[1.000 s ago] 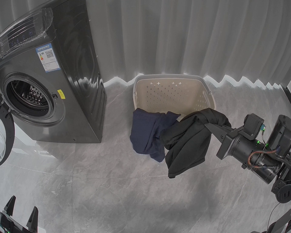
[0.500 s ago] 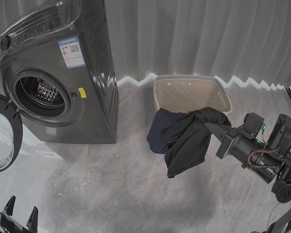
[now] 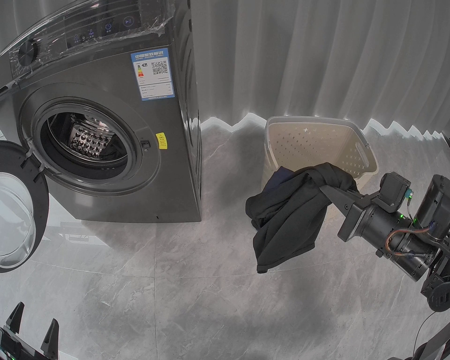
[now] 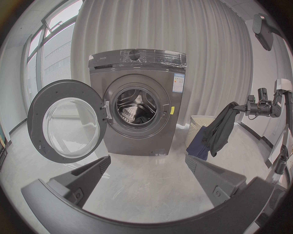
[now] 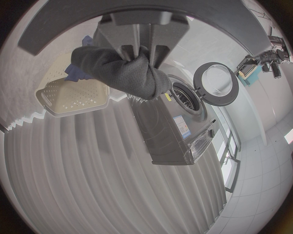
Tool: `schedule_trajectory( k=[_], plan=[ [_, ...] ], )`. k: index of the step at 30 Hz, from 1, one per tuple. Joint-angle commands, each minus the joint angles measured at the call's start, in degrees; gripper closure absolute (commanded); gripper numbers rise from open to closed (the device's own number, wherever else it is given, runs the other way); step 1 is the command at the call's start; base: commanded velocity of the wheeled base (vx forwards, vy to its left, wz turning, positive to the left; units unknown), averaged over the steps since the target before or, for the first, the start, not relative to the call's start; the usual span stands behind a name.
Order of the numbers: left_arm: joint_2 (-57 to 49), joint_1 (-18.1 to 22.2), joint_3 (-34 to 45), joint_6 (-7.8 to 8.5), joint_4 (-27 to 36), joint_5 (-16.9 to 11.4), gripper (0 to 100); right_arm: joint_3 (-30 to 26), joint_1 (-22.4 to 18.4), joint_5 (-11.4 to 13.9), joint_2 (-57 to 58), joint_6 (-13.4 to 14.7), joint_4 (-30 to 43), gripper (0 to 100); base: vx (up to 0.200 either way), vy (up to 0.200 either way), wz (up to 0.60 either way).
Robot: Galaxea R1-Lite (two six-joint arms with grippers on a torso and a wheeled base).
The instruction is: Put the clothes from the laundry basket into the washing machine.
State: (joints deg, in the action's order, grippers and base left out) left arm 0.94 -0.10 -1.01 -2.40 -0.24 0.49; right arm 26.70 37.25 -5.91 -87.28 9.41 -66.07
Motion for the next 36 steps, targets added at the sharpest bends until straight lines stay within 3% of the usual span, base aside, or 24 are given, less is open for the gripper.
schedule_trajectory(
  k=[1,8,14,36],
  plan=[
    [-0.41,0.01,0.92,-0.06,-0.02,0.04,0,-0.07,-0.08,0.02,0.1,-0.01,-0.02,100,-0.2,0.0,0.0],
    [-0.41,0.01,0.92,-0.15,-0.02,0.04,0,-0.15,0.01,0.02,0.01,-0.01,-0.02,100,-0.2,0.0,0.0],
    [-0.41,0.01,0.92,-0.24,-0.02,0.04,0,-0.24,0.01,0.02,0.01,-0.01,-0.02,100,0.0,0.0,0.0],
    [-0.41,-0.08,0.92,-0.15,0.07,0.04,0,-0.42,0.01,-0.06,0.01,-0.01,-0.02,100,0.0,0.2,0.0]
  ],
)
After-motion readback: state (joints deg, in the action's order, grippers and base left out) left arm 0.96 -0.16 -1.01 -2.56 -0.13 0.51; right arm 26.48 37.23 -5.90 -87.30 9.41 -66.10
